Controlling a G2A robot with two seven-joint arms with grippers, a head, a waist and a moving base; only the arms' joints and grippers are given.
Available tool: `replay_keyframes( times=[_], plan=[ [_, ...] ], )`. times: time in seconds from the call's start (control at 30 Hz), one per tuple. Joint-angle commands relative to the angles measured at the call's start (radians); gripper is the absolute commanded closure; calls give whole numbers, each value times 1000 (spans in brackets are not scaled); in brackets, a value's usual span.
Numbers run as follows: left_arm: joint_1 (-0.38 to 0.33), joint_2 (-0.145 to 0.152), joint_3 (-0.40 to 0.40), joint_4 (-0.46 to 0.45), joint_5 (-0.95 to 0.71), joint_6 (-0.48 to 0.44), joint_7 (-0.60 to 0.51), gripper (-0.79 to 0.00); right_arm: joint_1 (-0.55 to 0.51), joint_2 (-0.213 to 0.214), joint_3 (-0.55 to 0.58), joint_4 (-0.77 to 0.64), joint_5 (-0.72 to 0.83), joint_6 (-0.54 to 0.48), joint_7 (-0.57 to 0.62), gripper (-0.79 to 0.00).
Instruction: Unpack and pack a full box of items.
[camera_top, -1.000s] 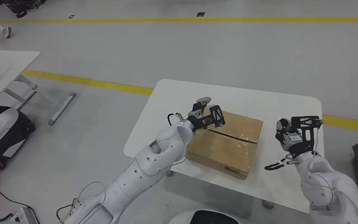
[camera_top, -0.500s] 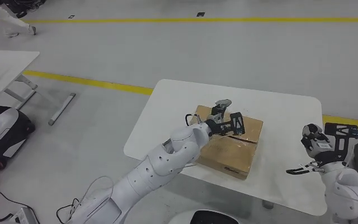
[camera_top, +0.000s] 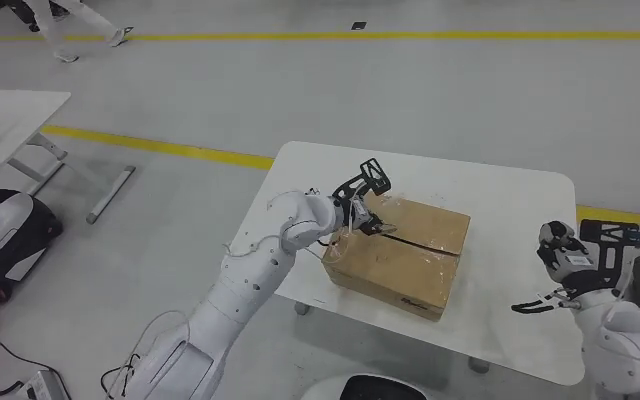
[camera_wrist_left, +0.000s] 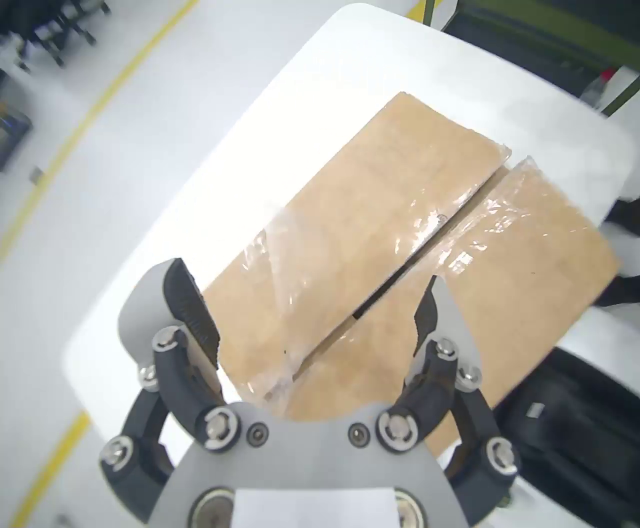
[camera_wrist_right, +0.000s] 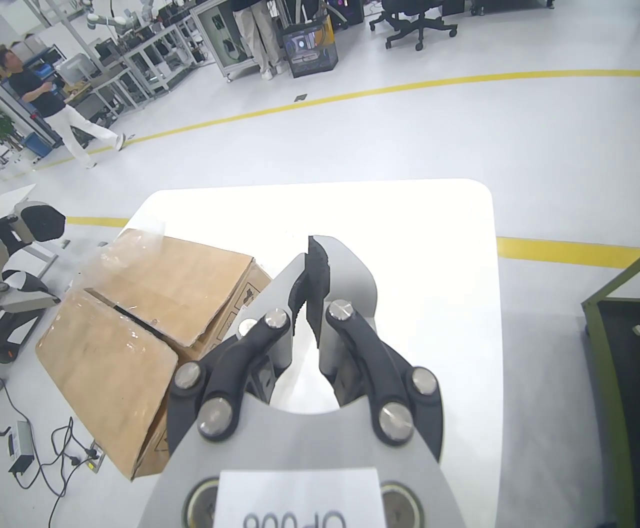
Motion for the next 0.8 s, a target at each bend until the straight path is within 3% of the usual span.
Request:
replay_keyframes(
  times=[0.0, 0.47, 0.77],
  plan=[
    [-23, -1, -17, 47, -192, 10, -92, -785, 5, 0, -7, 2, -6, -1, 2, 0],
    [-14, -2, 0, 58, -188, 33, -54, -785, 28, -1, -48, 16, -26, -1, 14, 0],
    [-125, -24, 57, 252, -342, 131, -66, -785, 32, -1, -56, 14, -30, 3, 13, 0]
  ],
)
